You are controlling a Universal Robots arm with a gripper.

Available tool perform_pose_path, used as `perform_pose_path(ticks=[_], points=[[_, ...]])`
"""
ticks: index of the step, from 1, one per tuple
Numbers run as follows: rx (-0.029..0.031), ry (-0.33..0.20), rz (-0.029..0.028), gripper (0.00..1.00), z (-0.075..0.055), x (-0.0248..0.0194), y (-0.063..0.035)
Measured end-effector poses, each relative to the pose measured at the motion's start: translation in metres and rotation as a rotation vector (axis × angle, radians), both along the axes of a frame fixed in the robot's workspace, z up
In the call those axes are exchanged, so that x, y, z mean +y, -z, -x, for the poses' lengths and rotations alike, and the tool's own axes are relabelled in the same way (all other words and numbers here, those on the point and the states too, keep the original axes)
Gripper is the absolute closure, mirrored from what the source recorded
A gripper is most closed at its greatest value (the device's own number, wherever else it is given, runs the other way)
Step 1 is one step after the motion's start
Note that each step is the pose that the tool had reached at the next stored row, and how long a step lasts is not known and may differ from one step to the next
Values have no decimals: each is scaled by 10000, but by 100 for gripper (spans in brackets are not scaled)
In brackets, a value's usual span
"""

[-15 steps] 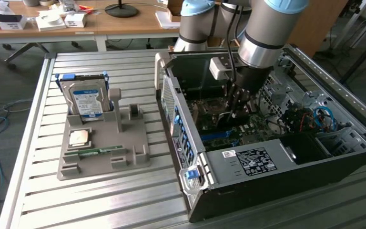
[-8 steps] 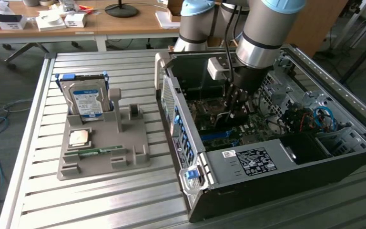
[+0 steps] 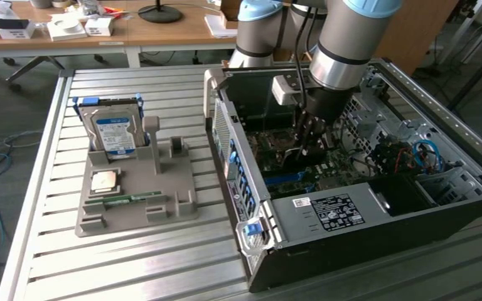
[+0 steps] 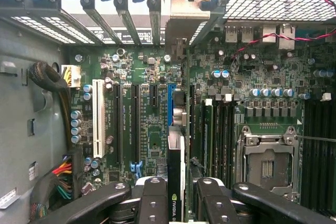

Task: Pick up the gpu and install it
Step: 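Insert the gpu into the slot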

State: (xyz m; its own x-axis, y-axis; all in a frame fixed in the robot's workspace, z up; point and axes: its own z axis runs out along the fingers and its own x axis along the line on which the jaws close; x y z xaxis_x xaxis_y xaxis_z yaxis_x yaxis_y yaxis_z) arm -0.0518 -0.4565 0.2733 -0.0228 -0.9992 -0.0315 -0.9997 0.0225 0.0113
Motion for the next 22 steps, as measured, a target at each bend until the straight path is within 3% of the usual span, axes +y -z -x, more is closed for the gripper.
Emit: perform_pose_path(ticks=[22], points=[[0,-1,1,74,47,0,0]])
